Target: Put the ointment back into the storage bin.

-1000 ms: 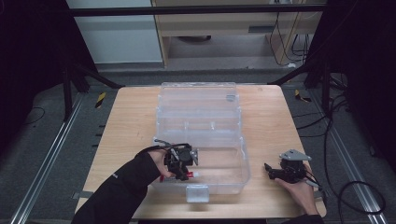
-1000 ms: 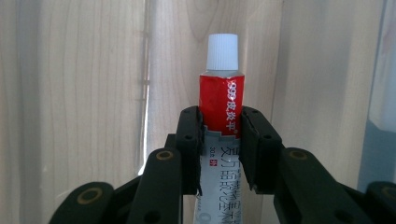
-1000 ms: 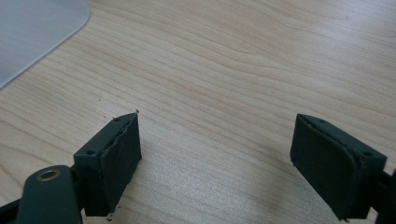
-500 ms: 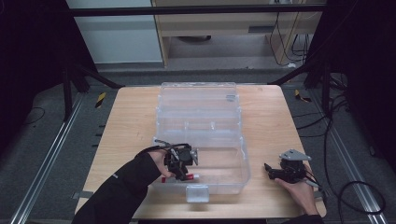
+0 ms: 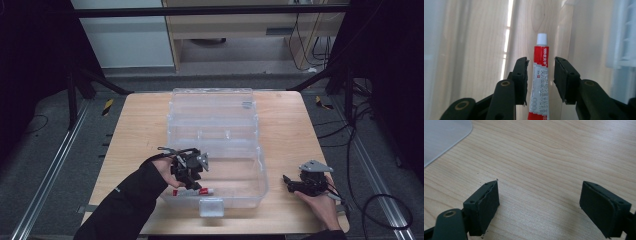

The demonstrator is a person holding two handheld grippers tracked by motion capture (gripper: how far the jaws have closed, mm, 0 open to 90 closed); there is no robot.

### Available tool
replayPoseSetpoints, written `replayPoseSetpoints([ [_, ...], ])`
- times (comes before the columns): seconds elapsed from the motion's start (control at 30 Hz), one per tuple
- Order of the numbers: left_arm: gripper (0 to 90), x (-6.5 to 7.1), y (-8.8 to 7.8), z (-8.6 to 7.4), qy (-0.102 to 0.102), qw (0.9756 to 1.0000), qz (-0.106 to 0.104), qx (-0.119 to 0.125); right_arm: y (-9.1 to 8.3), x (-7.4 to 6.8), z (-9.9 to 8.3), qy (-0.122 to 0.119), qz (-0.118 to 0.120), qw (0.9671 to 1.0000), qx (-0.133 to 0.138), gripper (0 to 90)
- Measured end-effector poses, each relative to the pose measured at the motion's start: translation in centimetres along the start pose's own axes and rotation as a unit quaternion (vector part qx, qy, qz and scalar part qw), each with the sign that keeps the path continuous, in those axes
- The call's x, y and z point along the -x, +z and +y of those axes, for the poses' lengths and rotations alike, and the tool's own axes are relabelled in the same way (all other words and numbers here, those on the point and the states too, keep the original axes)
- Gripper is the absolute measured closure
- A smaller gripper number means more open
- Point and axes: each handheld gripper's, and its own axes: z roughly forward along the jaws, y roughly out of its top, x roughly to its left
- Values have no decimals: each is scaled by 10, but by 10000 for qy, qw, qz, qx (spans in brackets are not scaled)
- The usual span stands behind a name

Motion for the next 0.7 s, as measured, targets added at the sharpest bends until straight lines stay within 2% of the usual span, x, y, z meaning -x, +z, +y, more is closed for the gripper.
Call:
replayPoseSetpoints([
  [0.07,601,1,-10,-2,37,9997,123,196,0,0,0,-2,0,10000,-5,160],
  [0.1,587,2,-13,-4,-77,9992,155,366,0,0,0,-8,1,10000,-1,160],
  [0.2,536,3,-25,-11,-217,9970,308,677,0,0,0,-4,2,10000,-4,158],
  [0.27,512,6,-32,-16,-347,9939,408,961,0,0,0,-1,-1,10000,-3,157],
  [0.4,484,9,-42,-26,-542,9881,521,1339,0,0,0,2,-5,10000,-9,154],
  [0.53,467,14,-53,-38,-824,9782,738,1760,0,0,0,9,-9,10000,-11,154],
  [0.6,457,16,-56,-43,-969,9719,895,1950,0,0,0,34,-6,10000,-17,153],
  [0.63,454,20,-59,-48,-1223,9677,866,2028,0,0,0,47,-11,10000,-25,153],
  [0.67,454,19,-61,-52,-1144,9631,1024,2211,0,0,0,53,-14,10000,-25,153],
  [0.7,455,20,-63,-55,-1246,9578,1089,2352,0,0,0,70,-15,10000,-28,153],
])
